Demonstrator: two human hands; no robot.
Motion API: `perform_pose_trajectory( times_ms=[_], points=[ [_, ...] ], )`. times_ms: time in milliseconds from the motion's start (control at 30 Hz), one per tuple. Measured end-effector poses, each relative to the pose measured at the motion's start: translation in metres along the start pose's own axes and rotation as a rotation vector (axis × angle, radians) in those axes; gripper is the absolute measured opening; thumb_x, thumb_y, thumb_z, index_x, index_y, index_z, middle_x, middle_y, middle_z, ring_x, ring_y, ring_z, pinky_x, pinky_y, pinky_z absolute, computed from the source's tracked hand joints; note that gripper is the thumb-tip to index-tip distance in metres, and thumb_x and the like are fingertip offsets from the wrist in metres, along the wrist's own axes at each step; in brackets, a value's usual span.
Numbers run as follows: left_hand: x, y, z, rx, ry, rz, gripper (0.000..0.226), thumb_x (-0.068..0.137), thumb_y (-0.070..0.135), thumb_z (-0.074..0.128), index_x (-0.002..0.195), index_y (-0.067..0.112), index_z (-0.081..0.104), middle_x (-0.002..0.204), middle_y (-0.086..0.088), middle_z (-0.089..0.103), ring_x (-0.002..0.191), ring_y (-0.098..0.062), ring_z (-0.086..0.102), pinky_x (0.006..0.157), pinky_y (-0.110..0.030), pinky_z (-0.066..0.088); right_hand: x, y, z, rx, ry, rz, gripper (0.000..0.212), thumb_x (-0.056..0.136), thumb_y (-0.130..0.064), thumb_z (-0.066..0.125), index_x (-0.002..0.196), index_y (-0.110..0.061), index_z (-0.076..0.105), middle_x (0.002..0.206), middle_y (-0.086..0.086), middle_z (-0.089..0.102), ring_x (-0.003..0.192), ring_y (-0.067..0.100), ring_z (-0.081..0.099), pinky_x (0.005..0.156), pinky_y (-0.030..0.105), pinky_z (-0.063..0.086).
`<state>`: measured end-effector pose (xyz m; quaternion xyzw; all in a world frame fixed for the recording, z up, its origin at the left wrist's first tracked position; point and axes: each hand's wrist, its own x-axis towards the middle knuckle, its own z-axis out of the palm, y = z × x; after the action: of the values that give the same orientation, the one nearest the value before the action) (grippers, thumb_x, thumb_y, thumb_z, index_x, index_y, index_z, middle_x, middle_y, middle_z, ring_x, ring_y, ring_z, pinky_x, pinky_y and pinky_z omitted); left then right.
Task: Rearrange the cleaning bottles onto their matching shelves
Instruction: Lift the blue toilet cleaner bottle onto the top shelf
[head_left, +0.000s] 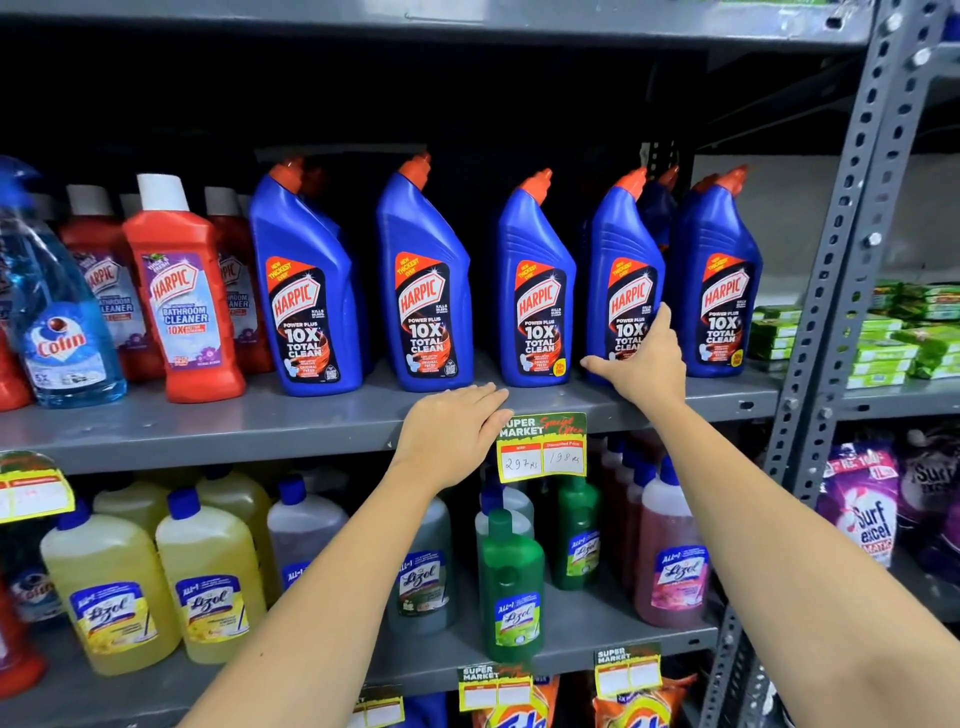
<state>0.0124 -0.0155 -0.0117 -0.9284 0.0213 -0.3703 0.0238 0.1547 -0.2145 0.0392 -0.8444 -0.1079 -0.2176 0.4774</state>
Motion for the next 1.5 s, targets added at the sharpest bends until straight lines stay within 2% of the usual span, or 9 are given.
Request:
perform_pose_trajectory(
  times_ms=[433,533,667,767,867,1000,1167,1333,1500],
  points=[
    [-0.001,-0.002,0.001,-0.026,0.014,0.009,0.040,0.099,0.041,0.042,0.129,0.020,0.058,0.131,0.000,0.061,0.120,-0.017,0.055,0.092,-0.035,0.044,-0.003,0.005,0.001,-0.010,-0.016,0.001,0.120,0.067,-0.045,0.085,0.154,-0.015,0.007,0.144,0.015,0.043,0.124,0.034,0.052,0.094,0.047,0.047],
    [-0.007,0.001,0.000,-0.088,0.054,0.001,0.045,0.099,0.043,0.036,0.132,0.019,0.054,0.136,-0.001,0.057,0.120,-0.017,0.054,0.098,-0.035,0.037,-0.008,0.006,0.002,0.047,0.011,-0.036,0.120,0.071,-0.052,0.080,0.155,-0.012,0.004,0.148,0.016,0.038,0.132,0.032,0.045,0.102,0.045,0.042],
    [-0.049,0.010,0.013,-0.045,0.161,-0.027,0.052,0.098,0.044,0.037,0.143,0.019,0.038,0.156,-0.006,0.026,0.143,-0.020,0.022,0.115,-0.051,0.007,-0.046,0.025,0.007,0.392,0.322,-0.182,0.085,0.085,-0.042,0.066,0.151,-0.006,0.026,0.145,0.014,0.041,0.135,0.026,0.042,0.112,0.047,0.036],
    [-0.105,0.014,0.039,-0.109,0.207,-0.114,0.053,0.095,0.036,0.045,0.144,0.016,0.037,0.157,-0.011,0.020,0.145,-0.024,0.012,0.115,-0.056,0.006,-0.102,0.070,0.036,0.431,0.520,-0.293,0.049,0.091,-0.014,0.059,0.137,-0.002,0.046,0.132,0.018,0.048,0.124,0.032,0.048,0.102,0.053,0.042],
    [-0.169,0.011,0.082,-0.236,0.053,-0.176,0.047,0.097,0.032,0.040,0.141,0.016,0.042,0.155,-0.009,0.026,0.144,-0.024,0.017,0.113,-0.056,0.017,-0.158,0.112,0.070,0.414,0.399,-0.259,0.036,0.087,-0.005,0.055,0.123,-0.005,0.056,0.118,0.017,0.055,0.111,0.032,0.054,0.098,0.048,0.046],
    [-0.245,0.005,0.140,-0.288,-0.353,-0.198,0.047,0.098,0.038,0.031,0.139,0.018,0.047,0.153,-0.001,0.029,0.140,-0.021,0.029,0.106,-0.052,0.035,-0.197,0.141,0.104,0.399,0.111,-0.123,0.033,0.083,-0.017,0.056,0.116,-0.022,0.058,0.108,0.002,0.057,0.097,0.025,0.061,0.084,0.054,0.051],
    [-0.280,0.000,0.181,-0.102,-0.738,-0.247,0.079,0.094,0.062,0.001,0.141,0.014,0.043,0.148,-0.008,0.041,0.136,-0.028,0.036,0.102,-0.059,0.034,-0.217,0.144,0.121,0.321,-0.131,0.000,0.054,0.082,-0.035,0.067,0.130,-0.018,0.051,0.124,-0.005,0.054,0.116,0.016,0.055,0.098,0.047,0.048],
    [-0.284,0.002,0.195,-0.073,-0.741,-0.274,0.068,0.093,0.060,0.022,0.140,0.014,0.038,0.146,-0.010,0.044,0.136,-0.027,0.032,0.104,-0.057,0.032,-0.233,0.140,0.145,0.112,-0.406,0.080,0.116,0.066,-0.057,0.081,0.153,-0.018,0.016,0.152,0.000,0.034,0.140,0.015,0.034,0.113,0.034,0.035],
    [-0.286,-0.001,0.196,-0.069,-0.746,-0.253,0.069,0.090,0.058,0.028,0.141,0.013,0.038,0.146,-0.011,0.044,0.136,-0.027,0.030,0.101,-0.060,0.035,-0.247,0.137,0.173,0.096,-0.315,0.210,0.121,0.060,-0.049,0.088,0.152,-0.026,0.013,0.149,0.001,0.040,0.137,0.022,0.041,0.106,0.041,0.042]
  ],
)
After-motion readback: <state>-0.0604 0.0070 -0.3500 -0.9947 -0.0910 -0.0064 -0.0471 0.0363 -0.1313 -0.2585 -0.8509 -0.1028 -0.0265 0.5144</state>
